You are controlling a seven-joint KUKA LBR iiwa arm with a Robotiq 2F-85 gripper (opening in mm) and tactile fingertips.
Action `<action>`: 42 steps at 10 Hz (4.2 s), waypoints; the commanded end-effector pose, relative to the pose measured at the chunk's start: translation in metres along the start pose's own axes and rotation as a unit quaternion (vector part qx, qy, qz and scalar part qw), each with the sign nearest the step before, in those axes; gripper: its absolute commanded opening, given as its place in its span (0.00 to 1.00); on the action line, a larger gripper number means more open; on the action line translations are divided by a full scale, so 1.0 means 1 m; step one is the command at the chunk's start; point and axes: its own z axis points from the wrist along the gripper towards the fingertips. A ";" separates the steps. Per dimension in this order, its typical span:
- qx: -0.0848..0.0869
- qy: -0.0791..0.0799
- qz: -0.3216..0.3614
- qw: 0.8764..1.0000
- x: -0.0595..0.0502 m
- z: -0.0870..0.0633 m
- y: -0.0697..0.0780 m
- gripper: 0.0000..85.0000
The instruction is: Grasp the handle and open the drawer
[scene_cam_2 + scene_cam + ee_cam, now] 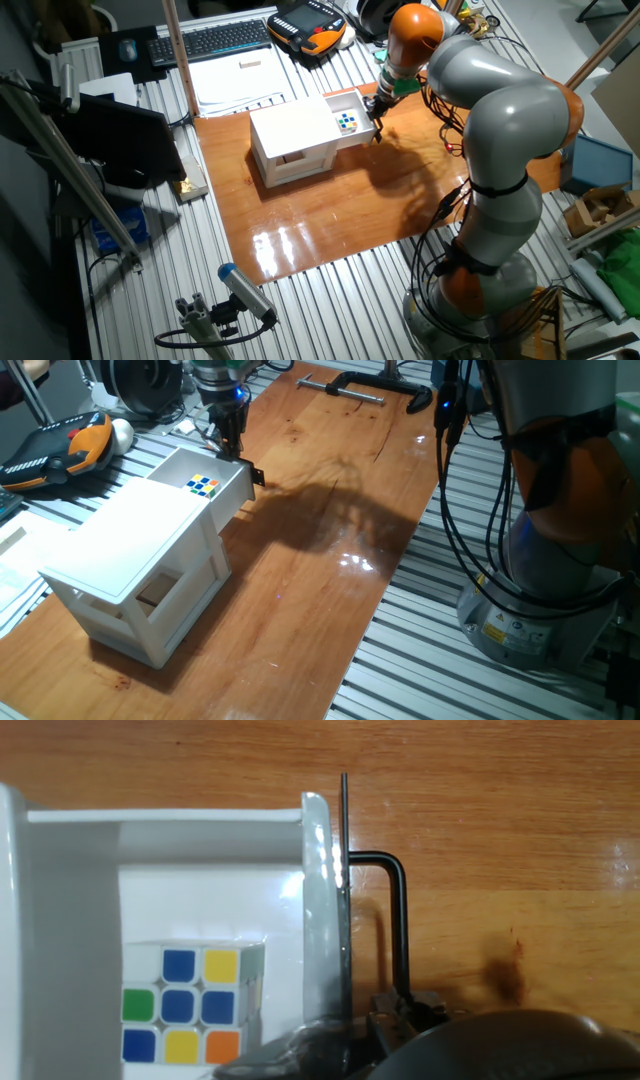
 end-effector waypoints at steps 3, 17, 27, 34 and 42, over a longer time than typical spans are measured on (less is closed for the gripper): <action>-0.005 0.001 0.003 1.000 0.000 0.001 -0.002 0.01; -0.001 0.002 0.024 1.000 0.001 0.002 -0.004 0.01; 0.035 0.018 0.008 0.999 0.001 0.002 -0.004 0.01; 0.003 0.023 0.037 0.999 0.000 0.000 -0.006 0.01; 0.001 0.022 0.029 0.999 -0.002 0.002 -0.019 0.01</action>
